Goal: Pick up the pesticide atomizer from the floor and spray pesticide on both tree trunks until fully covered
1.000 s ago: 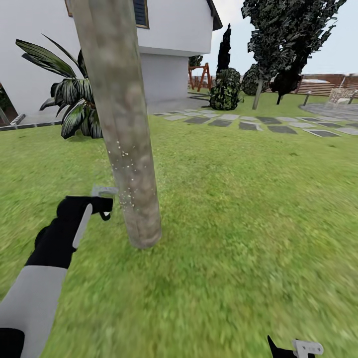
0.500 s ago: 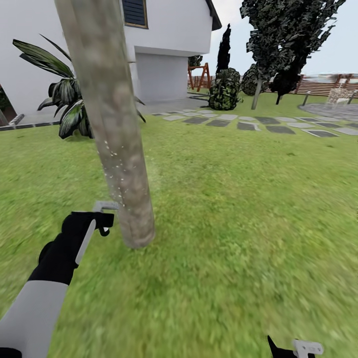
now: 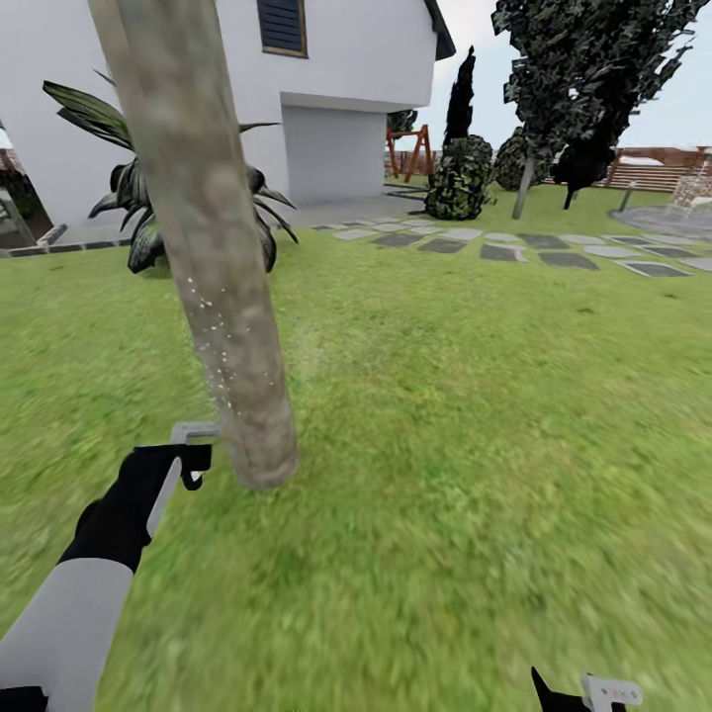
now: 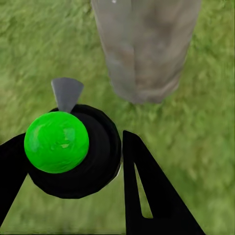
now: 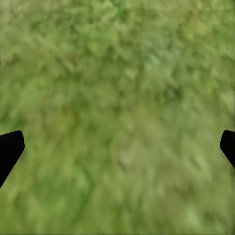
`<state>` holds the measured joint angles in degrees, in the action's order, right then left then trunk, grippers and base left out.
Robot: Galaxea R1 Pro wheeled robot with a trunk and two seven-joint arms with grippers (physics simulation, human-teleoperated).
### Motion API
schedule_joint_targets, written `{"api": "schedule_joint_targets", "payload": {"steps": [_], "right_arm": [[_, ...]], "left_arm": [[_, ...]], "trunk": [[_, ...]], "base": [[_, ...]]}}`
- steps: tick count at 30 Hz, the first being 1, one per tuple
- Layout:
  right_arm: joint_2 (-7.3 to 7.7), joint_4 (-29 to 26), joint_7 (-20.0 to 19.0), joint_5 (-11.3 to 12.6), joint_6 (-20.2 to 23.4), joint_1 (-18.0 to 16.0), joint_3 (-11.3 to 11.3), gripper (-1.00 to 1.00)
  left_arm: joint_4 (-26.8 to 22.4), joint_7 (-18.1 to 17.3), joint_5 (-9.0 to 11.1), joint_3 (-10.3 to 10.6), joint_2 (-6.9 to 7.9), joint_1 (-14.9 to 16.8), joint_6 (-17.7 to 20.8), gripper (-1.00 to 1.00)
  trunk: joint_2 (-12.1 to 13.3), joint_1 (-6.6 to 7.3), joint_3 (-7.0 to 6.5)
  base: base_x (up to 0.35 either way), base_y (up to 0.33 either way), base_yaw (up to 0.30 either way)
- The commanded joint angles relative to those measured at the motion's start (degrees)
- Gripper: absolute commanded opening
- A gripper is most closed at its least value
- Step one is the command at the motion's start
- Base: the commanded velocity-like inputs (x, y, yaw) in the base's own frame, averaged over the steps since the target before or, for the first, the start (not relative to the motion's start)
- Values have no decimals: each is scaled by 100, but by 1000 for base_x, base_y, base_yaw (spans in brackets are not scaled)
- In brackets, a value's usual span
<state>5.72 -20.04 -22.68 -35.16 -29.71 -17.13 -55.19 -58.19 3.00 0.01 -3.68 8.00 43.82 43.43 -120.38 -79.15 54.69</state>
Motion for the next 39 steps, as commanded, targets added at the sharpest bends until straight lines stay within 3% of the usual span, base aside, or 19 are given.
{"api": "schedule_joint_targets", "payload": {"steps": [1, 6, 9, 19, 39], "right_arm": [[0, -2, 0, 0, 0, 1, 0, 100], [-1, 0, 0, 0, 0, 1, 0, 100], [-1, 0, 1, 0, 0, 4, 0, 100], [-1, 0, 0, 0, 0, 1, 0, 100], [-1, 0, 0, -2, 0, 5, 0, 100]], "left_arm": [[1, 11, 2, 0, 0, 1, -1, -100], [1, 37, -13, -1, -4, 2, -1, -100], [1, 228, -8, 7, -15, 1, -1, -100], [1, 271, 8, 17, -19, 2, -1, -100], [1, 271, -35, 29, -79, -1, 8, -100]], "trunk": [[0, 0, 0], [0, 0, 0], [0, 0, 0], [0, 0, 0], [0, 0, 0]], "base": [[0, -272, 274], [0, -272, 277], [0, -272, 251], [0, -272, 31], [0, -272, 272]]}}
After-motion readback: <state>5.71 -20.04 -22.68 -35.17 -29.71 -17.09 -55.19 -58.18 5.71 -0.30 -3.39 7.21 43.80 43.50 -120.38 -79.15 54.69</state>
